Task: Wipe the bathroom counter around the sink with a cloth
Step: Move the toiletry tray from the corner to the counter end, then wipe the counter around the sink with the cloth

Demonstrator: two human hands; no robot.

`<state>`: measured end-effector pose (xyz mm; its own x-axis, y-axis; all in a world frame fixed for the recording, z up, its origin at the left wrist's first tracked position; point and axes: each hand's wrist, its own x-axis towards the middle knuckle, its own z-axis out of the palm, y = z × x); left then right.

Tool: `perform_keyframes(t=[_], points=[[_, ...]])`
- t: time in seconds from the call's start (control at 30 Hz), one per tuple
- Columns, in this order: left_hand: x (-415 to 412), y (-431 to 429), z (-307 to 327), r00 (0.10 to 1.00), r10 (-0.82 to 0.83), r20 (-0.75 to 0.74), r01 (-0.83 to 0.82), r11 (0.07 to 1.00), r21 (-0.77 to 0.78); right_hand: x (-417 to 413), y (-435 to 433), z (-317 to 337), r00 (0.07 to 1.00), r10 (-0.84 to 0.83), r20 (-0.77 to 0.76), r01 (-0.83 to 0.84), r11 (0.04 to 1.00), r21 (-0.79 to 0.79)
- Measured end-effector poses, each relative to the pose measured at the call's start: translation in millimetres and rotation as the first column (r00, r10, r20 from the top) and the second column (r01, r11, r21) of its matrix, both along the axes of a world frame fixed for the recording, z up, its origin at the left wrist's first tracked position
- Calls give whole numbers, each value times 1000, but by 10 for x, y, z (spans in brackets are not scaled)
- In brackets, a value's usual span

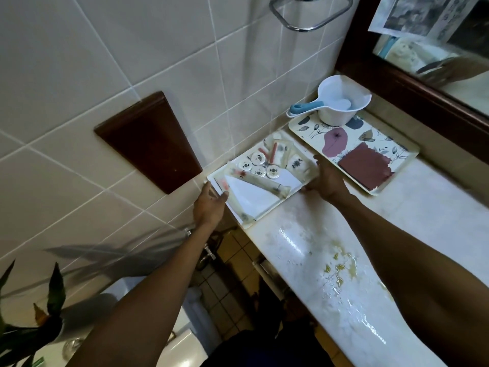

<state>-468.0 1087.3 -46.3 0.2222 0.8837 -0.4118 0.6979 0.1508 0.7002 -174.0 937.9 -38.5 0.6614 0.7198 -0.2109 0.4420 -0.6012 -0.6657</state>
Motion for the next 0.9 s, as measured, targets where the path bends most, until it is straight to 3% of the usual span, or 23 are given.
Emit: perform_keyframes(t=[0.2, 0.37, 0.47, 0.6, 0.73, 0.9], points=[[-22, 61, 127, 997, -46, -55, 51, 994, 95, -14, 45, 25, 998, -57, 12, 57, 998, -21], [269, 3, 316, 999, -13, -42, 27, 939, 342, -74, -235, 99, 996, -21, 82, 22, 1000, -20], [703, -119, 410, 986, -149, 75, 105, 904, 415, -44, -524, 223, 984, -48, 170, 45, 999, 24], [1431, -385, 405, 895, -414, 168, 310, 846, 434, 221, -1033, 302, 942, -193, 276, 182, 981, 67], [2124, -731, 360, 791, -595, 141, 493, 757, 428, 576, -1597, 214, 893, -349, 284, 340, 937, 80], [2849, -969, 362, 686, -727, 37, 672, 652, 351, 1021, -2076, -31, 874, -435, 217, 450, 893, -24]])
